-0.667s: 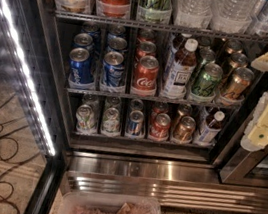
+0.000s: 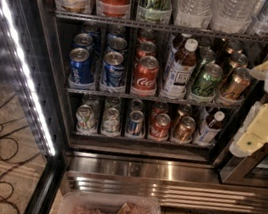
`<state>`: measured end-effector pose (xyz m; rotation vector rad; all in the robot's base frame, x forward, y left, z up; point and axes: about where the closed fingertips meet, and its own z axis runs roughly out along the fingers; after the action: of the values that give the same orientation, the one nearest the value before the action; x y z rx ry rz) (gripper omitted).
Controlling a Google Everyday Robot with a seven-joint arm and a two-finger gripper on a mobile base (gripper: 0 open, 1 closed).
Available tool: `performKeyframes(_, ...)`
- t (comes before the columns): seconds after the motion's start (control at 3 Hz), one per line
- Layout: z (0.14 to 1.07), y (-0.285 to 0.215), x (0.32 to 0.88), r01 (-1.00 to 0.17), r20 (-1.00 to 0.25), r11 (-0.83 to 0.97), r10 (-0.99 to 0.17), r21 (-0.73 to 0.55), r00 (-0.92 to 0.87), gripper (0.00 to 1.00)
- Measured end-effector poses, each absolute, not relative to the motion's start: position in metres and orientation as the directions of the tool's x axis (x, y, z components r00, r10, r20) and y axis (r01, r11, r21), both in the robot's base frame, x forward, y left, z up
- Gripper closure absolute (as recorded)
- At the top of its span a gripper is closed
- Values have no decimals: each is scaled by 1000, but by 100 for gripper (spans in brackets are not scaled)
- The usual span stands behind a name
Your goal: Pick orange can from bottom shelf of fridge
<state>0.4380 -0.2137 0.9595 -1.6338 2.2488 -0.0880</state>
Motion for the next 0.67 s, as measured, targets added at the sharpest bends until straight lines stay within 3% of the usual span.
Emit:
performKeyframes(0.33, 914, -203, 412, -846, -378, 501, -830, -180, -411, 0)
performKeyframes(0.67, 885, -217, 400, -807, -407, 570, -780, -153, -475, 0)
